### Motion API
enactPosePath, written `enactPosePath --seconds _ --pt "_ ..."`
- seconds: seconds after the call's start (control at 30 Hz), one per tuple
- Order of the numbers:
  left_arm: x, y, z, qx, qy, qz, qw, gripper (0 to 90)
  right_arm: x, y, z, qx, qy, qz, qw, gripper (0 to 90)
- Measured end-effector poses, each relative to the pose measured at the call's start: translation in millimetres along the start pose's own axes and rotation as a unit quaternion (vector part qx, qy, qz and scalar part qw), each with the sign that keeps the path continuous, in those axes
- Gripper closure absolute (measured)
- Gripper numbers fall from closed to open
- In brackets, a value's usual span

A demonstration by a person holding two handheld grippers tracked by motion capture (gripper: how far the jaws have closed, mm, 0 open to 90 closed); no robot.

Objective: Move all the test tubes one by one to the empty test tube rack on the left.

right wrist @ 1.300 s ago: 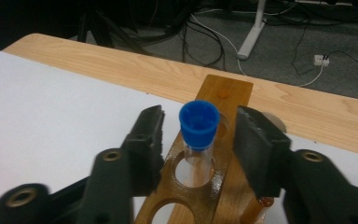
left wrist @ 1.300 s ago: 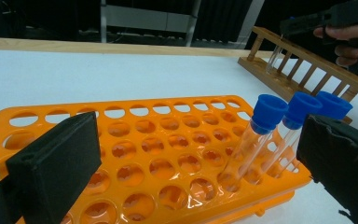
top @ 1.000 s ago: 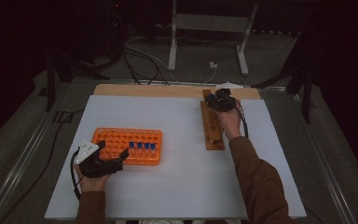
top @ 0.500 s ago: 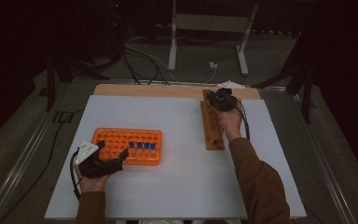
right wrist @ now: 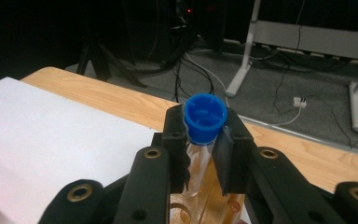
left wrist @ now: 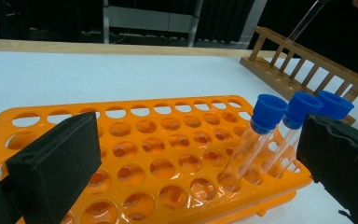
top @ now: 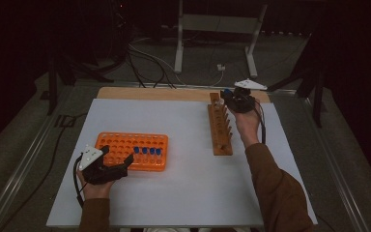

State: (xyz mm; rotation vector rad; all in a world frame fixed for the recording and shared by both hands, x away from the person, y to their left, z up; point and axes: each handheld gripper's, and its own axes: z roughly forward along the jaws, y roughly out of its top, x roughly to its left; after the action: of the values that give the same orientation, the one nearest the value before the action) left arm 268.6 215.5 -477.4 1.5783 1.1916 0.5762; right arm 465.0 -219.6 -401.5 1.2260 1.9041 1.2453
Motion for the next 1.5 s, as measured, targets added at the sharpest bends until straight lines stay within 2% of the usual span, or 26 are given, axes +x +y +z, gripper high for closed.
enactPosePath --seconds 0.2,0.3,0.53,0.6,0.67,0.8,0.93,1.13,1.5 --pt "2.0 0.1 2.0 0.000 0.003 -0.006 1.0000 0.8 6.1 3.1 -17.6 -0.007 0.021 -0.010 0.9997 76.3" --pt "3.2 1.2 1.7 -0.006 0.007 -0.012 0.9999 0.8 8.6 3.7 -23.8 -0.009 0.038 -0.001 0.9992 76.3" --pt "5.0 3.9 0.8 -0.007 0.016 -0.011 0.9998 0.8 20.3 -1.6 -34.8 0.001 0.067 -0.011 0.9977 76.3" --pt "2.3 4.5 -0.3 -0.010 0.019 -0.008 0.9997 0.8 22.4 -4.3 -37.2 0.004 0.077 -0.009 0.9970 76.2" --pt "-1.9 7.0 -0.6 -0.011 0.025 0.003 0.9996 0.9 23.8 -6.7 -39.1 0.011 0.086 -0.004 0.9962 76.2" --pt "-9.8 15.4 -1.5 -0.020 0.032 0.008 0.9993 0.8 24.9 -8.7 -44.5 0.012 0.102 0.008 0.9947 76.2" --pt "-18.0 24.5 -1.1 -0.027 0.042 0.013 0.9987 0.8 28.8 -9.2 -50.6 0.017 0.109 0.000 0.9938 76.2" --pt "-33.1 39.1 6.6 -0.023 0.022 0.017 0.9993 0.8 36.7 -11.8 -57.8 0.026 0.128 -0.005 0.9914 76.1" --pt "-75.7 61.9 34.8 -0.005 -0.023 0.040 0.9989 0.9 55.6 -14.0 -64.5 0.034 0.159 -0.015 0.9866 76.1"
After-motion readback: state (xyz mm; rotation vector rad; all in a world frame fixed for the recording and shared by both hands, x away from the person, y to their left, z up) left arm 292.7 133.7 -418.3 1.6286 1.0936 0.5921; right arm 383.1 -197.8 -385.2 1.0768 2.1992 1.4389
